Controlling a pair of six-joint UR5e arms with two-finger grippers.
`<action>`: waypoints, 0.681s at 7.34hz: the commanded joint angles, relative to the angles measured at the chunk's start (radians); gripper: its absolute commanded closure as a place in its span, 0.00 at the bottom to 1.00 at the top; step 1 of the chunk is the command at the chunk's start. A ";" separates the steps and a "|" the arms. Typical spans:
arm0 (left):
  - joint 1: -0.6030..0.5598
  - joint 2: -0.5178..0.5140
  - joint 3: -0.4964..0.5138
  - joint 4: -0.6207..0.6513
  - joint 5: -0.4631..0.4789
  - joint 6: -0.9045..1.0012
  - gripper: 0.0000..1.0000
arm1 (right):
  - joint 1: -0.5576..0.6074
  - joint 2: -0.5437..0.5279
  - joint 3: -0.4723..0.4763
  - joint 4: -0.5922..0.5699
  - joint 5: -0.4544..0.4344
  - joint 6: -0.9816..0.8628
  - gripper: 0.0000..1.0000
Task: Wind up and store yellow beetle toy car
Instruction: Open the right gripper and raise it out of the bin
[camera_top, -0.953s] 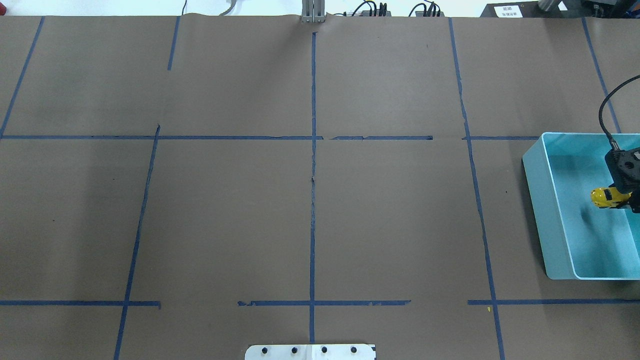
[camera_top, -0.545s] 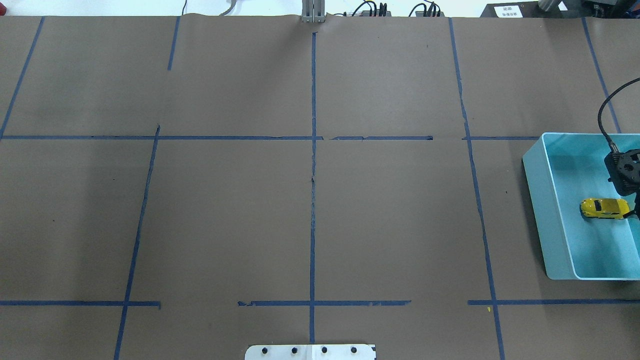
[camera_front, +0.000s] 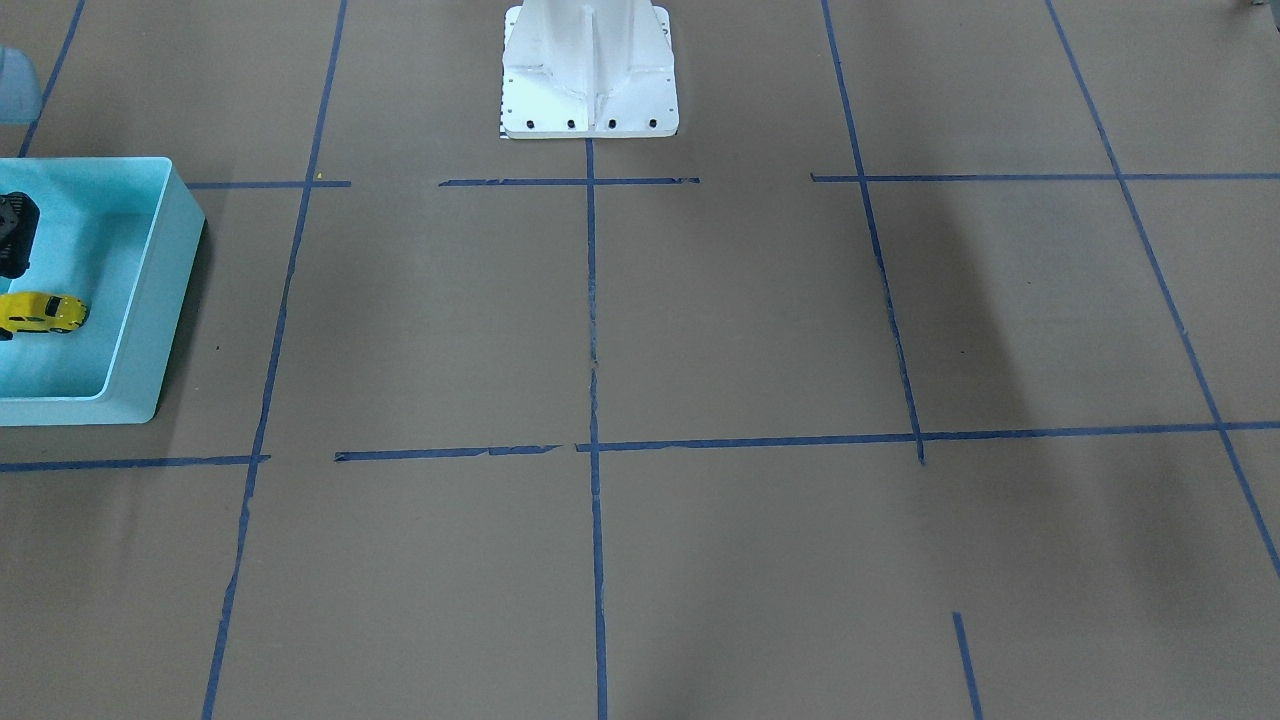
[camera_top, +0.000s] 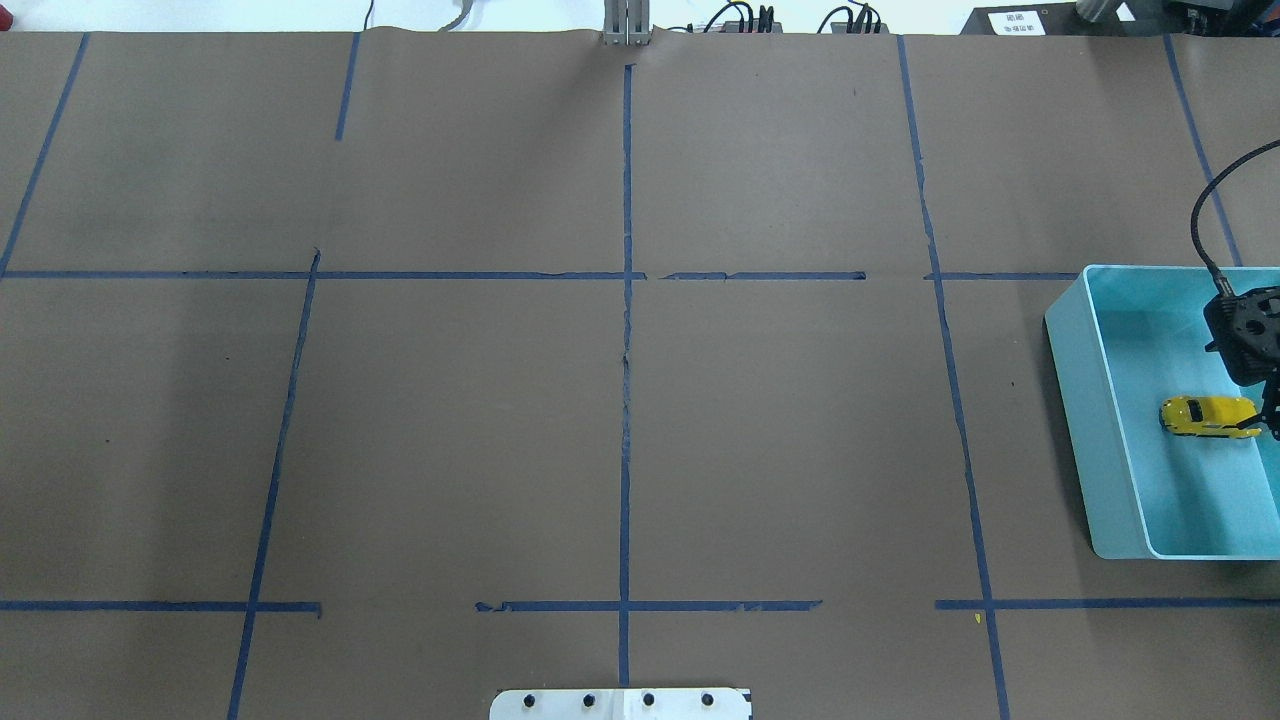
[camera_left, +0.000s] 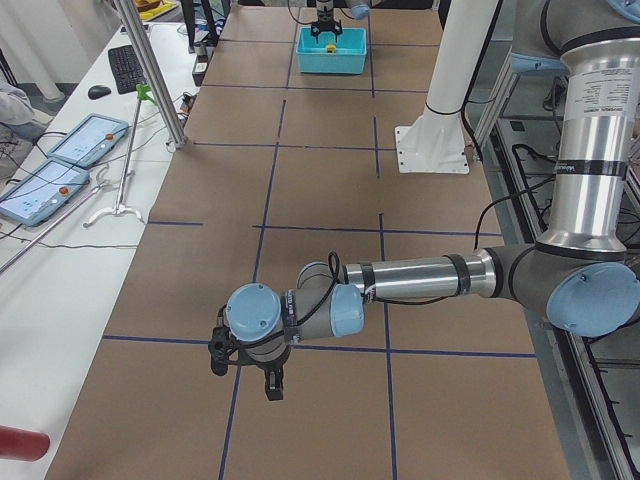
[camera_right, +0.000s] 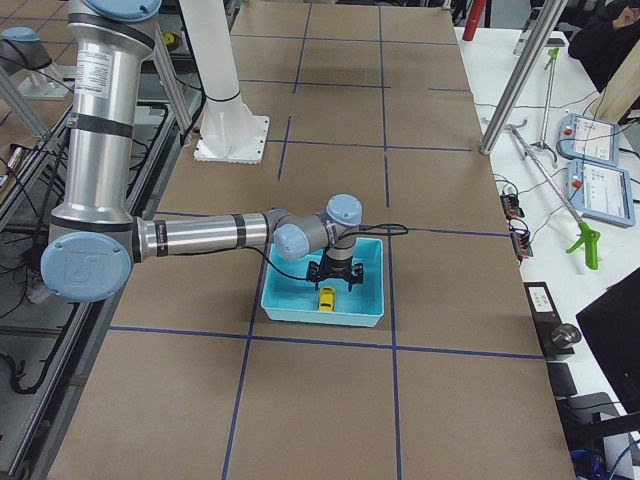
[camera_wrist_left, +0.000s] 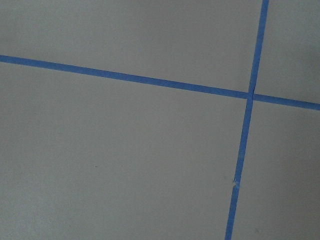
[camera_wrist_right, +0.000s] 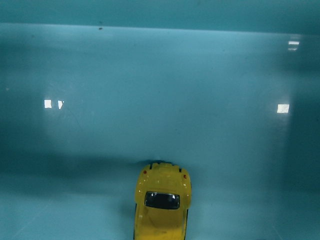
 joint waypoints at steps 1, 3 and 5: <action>0.000 0.000 0.000 0.000 -0.002 -0.002 0.00 | 0.078 -0.027 0.130 -0.131 0.064 0.009 0.00; 0.000 0.000 0.000 0.000 -0.002 -0.002 0.00 | 0.249 -0.012 0.181 -0.234 0.073 0.075 0.00; 0.000 0.000 0.000 0.000 -0.002 -0.002 0.00 | 0.301 -0.014 0.201 -0.244 0.088 0.478 0.00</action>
